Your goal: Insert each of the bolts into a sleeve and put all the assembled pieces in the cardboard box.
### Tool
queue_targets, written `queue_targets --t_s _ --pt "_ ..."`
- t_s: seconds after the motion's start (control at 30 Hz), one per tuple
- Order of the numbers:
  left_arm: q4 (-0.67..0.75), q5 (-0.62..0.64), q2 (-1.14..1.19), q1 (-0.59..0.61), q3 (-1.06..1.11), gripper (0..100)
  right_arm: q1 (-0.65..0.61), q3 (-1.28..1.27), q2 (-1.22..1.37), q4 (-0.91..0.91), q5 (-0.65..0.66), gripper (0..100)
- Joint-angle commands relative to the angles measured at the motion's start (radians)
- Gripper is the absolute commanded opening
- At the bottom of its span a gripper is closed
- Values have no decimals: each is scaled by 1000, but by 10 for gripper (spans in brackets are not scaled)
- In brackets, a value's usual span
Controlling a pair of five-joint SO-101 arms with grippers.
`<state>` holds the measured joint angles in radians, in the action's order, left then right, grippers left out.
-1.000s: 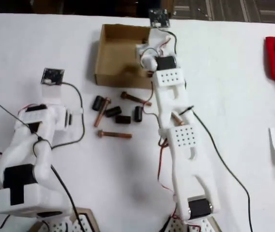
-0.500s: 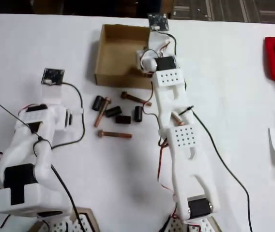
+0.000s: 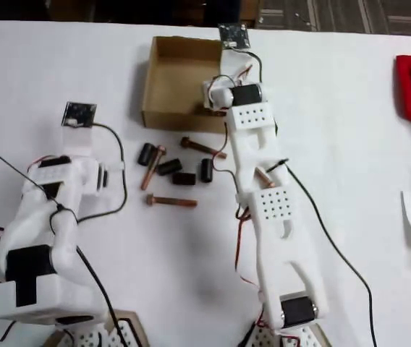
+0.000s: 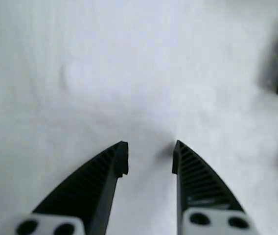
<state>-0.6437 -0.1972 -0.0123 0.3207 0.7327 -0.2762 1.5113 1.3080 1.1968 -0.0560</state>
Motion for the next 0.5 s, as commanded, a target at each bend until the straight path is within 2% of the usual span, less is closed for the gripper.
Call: queue_targets --t_s 0.0,0.17,0.37,0.47 --pt "-9 -2 -3 5 -36 170 4 8 -61 7 -5 20" --pt "-9 -3 -3 5 -36 170 2 9 -38 7 -3 25" --pt "-9 -3 -3 5 -36 170 -1 18 -36 7 -8 151" --pt "-9 -3 -3 5 -36 170 -1 20 -50 2 -5 154"
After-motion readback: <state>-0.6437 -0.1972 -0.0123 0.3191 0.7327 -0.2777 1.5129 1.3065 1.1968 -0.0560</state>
